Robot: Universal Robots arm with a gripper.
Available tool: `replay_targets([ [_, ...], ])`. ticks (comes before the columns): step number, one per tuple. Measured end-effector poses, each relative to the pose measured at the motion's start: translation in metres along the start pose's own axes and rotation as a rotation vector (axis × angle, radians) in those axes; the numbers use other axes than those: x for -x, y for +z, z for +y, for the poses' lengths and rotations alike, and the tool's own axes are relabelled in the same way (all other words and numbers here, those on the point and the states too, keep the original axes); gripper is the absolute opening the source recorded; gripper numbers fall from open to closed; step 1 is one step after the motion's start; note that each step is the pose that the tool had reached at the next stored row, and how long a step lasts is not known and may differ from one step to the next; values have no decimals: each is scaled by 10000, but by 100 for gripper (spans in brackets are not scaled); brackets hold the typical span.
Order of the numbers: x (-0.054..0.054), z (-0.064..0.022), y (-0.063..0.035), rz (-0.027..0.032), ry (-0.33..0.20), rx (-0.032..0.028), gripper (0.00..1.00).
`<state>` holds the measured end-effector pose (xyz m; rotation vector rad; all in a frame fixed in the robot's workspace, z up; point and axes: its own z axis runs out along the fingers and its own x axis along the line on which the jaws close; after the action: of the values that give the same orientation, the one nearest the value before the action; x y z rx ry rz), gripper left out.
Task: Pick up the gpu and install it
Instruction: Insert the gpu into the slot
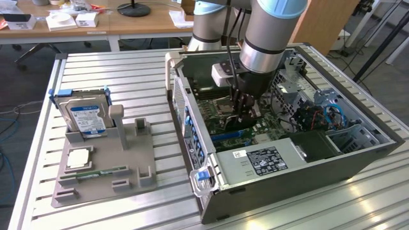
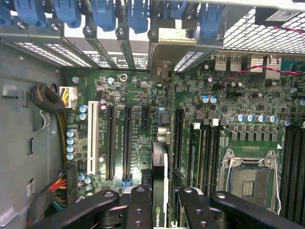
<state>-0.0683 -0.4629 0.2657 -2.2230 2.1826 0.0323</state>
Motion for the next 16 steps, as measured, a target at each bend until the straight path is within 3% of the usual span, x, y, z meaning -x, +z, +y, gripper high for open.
replay_targets([
  [16,0,37,13,2,0,-6,26],
])
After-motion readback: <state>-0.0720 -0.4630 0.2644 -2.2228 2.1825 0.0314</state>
